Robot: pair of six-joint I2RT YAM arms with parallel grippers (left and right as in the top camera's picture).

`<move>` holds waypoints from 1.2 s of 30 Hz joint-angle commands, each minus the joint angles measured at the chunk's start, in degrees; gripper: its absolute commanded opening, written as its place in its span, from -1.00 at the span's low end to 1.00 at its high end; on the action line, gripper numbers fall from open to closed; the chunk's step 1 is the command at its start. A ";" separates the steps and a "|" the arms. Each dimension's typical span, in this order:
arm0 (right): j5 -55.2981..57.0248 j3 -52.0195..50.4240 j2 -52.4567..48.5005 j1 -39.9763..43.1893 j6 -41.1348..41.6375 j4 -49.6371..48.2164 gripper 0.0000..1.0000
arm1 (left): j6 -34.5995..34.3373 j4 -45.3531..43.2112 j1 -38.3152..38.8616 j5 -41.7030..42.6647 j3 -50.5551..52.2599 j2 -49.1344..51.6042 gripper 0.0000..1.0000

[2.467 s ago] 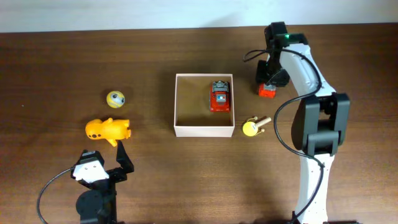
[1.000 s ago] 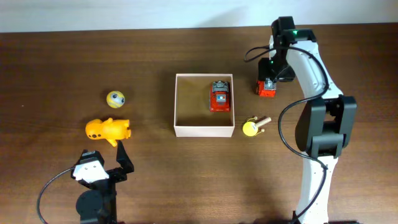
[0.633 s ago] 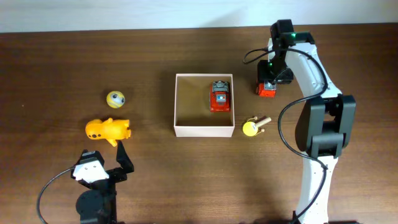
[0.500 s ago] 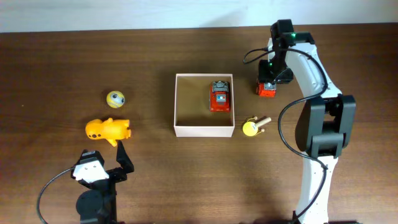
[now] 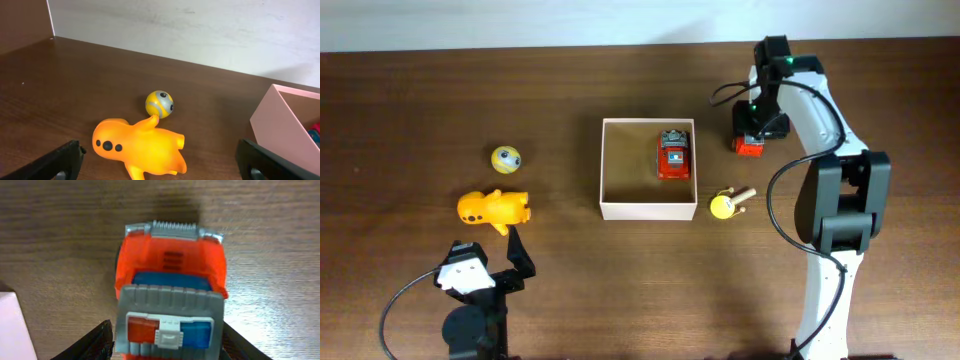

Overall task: Pack container
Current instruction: 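Lower and close the right gripper on the second fire truck, then lift the second fire truck and carry it left over the box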

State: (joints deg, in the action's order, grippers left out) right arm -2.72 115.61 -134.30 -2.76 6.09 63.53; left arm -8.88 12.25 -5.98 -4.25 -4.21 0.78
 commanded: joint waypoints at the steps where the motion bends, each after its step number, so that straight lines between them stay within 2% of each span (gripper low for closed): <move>1: -0.74 -0.50 1.70 0.17 0.35 -0.17 0.15 | -0.07 -0.17 -0.04 0.87 0.52 -0.48 0.99; 7: -0.74 -0.50 1.70 0.17 0.33 -0.37 -0.05 | -0.07 -0.17 -0.04 0.87 0.52 -0.48 0.98; 16: -0.74 -0.50 1.70 0.17 0.33 -0.37 -0.14 | -0.07 -0.17 -0.04 0.87 0.52 -0.48 0.98; 26: -1.68 0.22 1.86 0.17 0.33 0.42 -0.15 | -0.07 -0.17 -0.04 0.87 0.52 -0.48 0.99; 36: -1.81 7.52 1.86 0.17 0.31 5.27 -0.14 | -0.07 -0.17 -0.04 0.87 0.52 -0.48 0.99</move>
State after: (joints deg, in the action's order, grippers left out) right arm -3.81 119.39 -133.88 -2.76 6.09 68.16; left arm -8.88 12.27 -5.98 -4.23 -4.21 0.78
